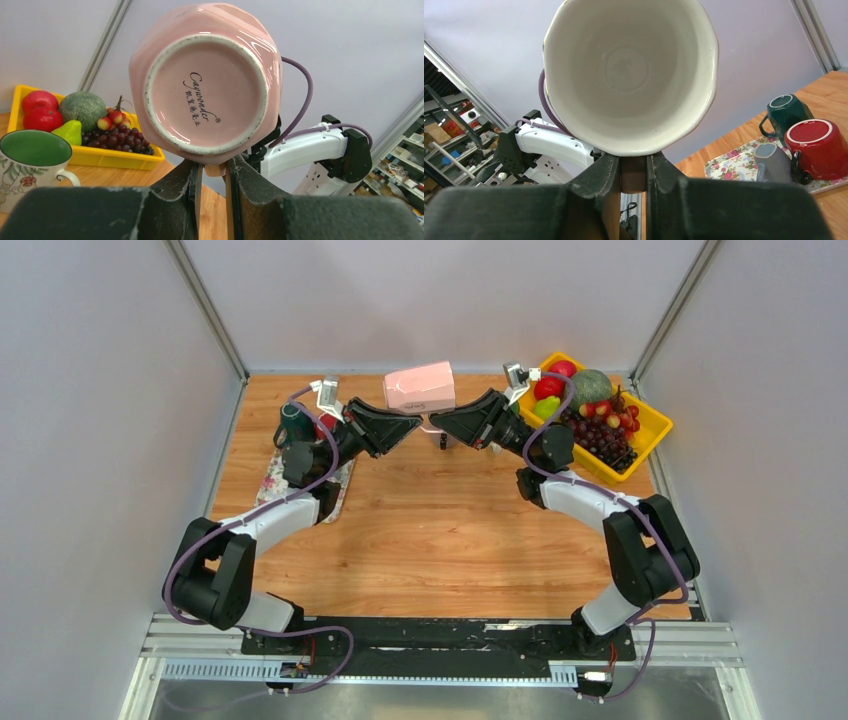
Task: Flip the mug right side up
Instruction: Place the cup at the center of the board.
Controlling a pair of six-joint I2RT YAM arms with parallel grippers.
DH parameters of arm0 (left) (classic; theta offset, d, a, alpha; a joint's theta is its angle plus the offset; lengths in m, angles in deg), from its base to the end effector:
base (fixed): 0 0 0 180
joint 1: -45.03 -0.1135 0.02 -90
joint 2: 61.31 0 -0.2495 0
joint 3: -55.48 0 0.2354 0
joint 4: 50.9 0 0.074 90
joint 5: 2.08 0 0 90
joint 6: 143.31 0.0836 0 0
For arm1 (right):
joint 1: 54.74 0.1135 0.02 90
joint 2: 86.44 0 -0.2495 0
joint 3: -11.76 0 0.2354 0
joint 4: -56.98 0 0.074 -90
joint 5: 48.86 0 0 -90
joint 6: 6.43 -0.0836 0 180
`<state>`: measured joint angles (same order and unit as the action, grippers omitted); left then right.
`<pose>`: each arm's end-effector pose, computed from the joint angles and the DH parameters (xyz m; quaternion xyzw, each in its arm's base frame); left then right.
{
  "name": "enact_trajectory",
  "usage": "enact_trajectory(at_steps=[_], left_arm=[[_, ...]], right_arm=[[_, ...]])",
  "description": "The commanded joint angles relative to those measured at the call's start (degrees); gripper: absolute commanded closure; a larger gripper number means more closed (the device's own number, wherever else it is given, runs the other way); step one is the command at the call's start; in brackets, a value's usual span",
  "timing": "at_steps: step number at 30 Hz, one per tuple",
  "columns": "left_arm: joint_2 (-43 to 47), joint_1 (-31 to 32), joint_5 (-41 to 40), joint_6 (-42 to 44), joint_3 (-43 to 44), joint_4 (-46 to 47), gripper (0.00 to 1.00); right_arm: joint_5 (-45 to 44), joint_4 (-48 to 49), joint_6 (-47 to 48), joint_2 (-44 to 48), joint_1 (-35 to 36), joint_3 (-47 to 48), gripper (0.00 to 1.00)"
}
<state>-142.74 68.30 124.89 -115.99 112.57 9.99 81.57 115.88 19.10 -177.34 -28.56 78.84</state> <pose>0.2653 -0.1688 0.3470 0.1228 0.4970 -0.6818 0.5226 0.2919 0.2039 0.3470 -0.1477 0.5093 0.7042 0.4721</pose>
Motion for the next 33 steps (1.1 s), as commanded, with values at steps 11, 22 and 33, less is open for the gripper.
enact_trajectory(at_steps=[11,22,33], left_arm=[[0.43,1.46,3.14,2.11,-0.14,3.12,1.0],[0.37,1.39,2.16,2.2,-0.45,2.19,0.43],[0.08,1.43,2.25,4.44,-1.49,-0.51,0.37]], right_arm=[[-2.33,2.28,-2.14,2.11,-0.31,1.09,1.0],[-0.69,-0.76,-1.01,4.55,-1.63,1.73,1.0],[0.56,-3.2,0.59,5.86,-2.64,3.1,1.0]])
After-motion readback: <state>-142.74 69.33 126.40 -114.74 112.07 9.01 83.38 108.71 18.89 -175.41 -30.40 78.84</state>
